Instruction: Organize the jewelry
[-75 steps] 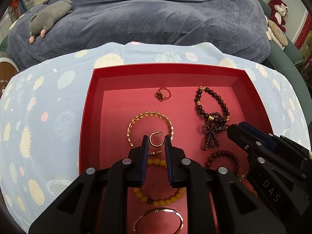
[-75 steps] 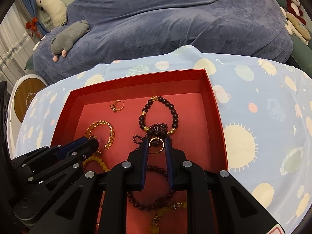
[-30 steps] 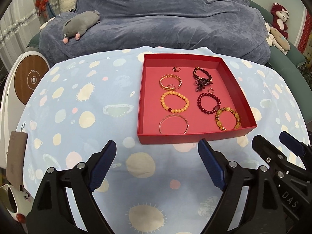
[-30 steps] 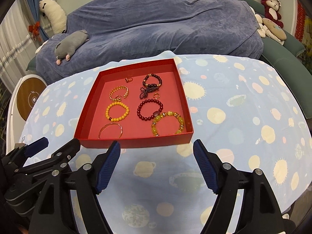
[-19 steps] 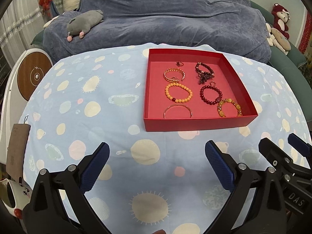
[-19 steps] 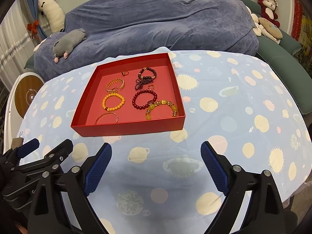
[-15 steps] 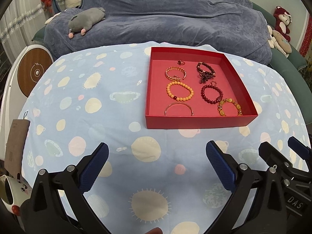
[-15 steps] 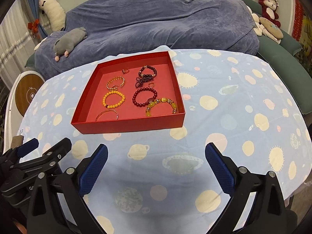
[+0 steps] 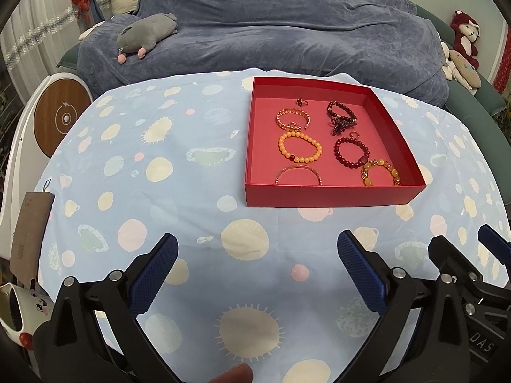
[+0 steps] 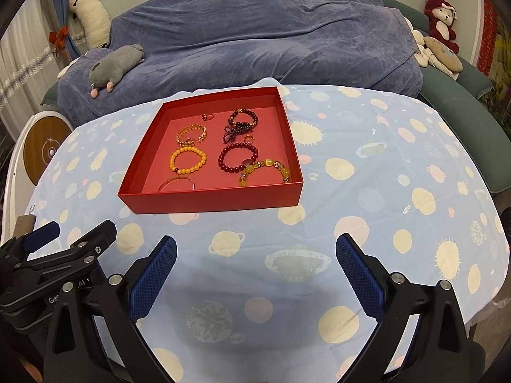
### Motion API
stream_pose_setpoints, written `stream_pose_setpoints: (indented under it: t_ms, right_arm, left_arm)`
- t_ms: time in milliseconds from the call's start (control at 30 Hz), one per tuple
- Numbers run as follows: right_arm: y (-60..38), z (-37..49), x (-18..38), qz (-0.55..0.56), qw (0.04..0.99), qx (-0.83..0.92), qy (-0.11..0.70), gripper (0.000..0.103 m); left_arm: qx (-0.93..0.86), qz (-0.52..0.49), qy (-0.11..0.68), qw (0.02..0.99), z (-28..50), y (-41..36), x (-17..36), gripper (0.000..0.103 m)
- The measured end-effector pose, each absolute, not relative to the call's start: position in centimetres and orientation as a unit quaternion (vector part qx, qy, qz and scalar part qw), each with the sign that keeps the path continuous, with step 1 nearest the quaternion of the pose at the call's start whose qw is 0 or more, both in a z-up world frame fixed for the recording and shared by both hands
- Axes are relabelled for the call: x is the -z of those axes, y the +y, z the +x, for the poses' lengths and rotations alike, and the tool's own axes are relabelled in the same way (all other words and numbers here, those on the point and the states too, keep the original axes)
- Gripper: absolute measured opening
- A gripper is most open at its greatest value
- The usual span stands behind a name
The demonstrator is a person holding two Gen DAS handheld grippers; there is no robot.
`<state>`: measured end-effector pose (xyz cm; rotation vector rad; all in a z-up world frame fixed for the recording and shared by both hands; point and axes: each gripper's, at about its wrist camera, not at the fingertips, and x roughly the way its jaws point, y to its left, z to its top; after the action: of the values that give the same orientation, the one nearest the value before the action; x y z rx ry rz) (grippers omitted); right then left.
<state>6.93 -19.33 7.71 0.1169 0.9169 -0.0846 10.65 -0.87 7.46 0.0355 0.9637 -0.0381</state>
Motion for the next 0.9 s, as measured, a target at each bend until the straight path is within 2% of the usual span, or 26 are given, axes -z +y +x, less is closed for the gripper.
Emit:
stream_pose_setpoints:
  t_ms: [900]
  right_arm:
    - [-19.23,6.91,-7.65,0.058,0.894,0.042,0.443,0.096]
  left_arm:
    - [0.008,0.028,0.469,0.883,10.29,-1.09,-7.17,0.096]
